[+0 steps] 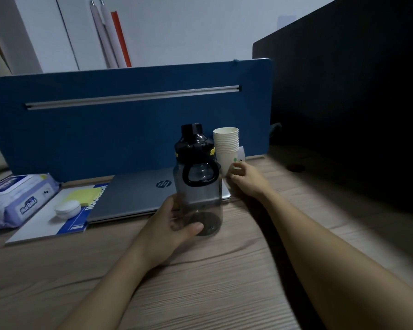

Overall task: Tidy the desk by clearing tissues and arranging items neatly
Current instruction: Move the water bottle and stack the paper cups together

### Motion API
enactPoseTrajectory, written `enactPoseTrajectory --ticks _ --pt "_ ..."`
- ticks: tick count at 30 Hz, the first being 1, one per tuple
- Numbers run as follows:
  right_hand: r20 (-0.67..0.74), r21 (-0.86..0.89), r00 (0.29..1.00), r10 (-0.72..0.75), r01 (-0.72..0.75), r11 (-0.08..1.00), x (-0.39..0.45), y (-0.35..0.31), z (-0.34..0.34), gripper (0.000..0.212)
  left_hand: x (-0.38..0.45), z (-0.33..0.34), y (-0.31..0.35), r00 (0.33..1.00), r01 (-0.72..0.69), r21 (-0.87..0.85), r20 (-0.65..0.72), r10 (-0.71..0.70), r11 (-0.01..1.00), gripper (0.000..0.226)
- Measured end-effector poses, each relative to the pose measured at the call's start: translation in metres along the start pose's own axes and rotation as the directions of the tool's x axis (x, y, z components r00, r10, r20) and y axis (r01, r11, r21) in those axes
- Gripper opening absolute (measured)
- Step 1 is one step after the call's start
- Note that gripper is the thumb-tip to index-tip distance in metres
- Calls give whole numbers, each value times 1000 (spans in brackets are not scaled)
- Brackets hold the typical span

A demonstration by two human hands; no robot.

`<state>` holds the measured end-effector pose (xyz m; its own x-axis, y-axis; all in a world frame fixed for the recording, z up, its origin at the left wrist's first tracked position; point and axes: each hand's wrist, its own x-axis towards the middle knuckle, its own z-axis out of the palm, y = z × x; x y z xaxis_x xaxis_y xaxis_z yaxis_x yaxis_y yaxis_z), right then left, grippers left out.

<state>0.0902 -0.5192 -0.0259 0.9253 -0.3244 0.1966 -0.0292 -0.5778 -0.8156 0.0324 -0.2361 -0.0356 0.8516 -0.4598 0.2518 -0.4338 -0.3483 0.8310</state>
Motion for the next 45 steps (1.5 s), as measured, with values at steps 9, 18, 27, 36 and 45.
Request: enactPoseTrajectory --ticks 9,18,27,36,45 --pt "-11 188 1000 -13 15 982 -49 1 -19 42 -4 1 2 999 -44 -9 11 44 999 68" --pt "79 239 996 -28 8 971 -156 -3 -63 23 -37 24 30 992 -92 75 90 85 993 52" --pt "197 331 977 -81 11 944 -215 5 -88 61 -65 53 60 948 -246 235 262 183 940 64" --pt "32 160 998 -52 46 986 -221 3 -76 83 -62 56 56 897 -374 317 362 253 872 69" --pt "-104 60 994 -36 43 997 -193 7 -65 93 -32 47 29 928 -366 468 249 278 804 70"
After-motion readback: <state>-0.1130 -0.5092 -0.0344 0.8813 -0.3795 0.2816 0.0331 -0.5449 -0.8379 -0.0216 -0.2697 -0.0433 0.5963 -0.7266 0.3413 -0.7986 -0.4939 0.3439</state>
